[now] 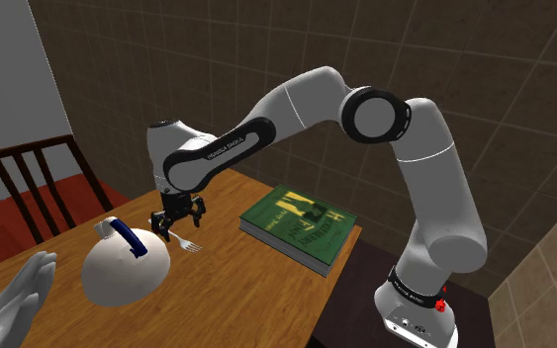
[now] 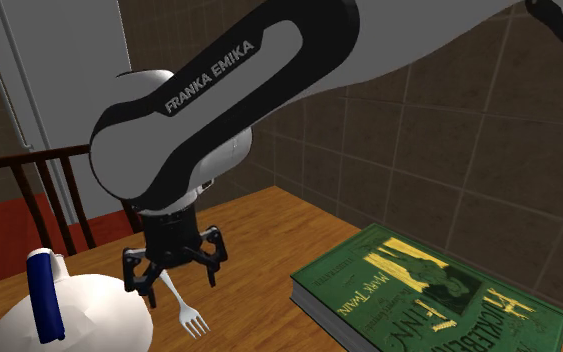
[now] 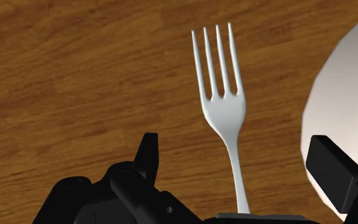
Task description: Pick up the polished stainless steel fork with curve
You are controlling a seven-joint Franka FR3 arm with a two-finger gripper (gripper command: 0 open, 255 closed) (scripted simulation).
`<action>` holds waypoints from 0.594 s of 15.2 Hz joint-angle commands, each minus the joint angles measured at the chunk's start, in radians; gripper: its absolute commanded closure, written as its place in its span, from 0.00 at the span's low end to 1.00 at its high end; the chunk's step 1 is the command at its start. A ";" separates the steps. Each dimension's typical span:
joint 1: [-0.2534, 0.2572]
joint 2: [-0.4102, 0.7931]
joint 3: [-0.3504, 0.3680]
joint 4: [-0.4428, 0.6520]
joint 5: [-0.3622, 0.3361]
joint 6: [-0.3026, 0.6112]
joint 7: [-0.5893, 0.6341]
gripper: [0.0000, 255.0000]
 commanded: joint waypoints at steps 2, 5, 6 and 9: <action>0.005 0.023 -0.005 -0.003 -0.007 0.026 0.005 0.00; 0.009 0.052 -0.012 -0.008 -0.016 0.058 0.009 0.00; 0.009 0.052 -0.012 -0.008 -0.016 0.058 0.009 0.00; 0.016 0.058 -0.012 -0.006 -0.018 0.062 0.016 1.00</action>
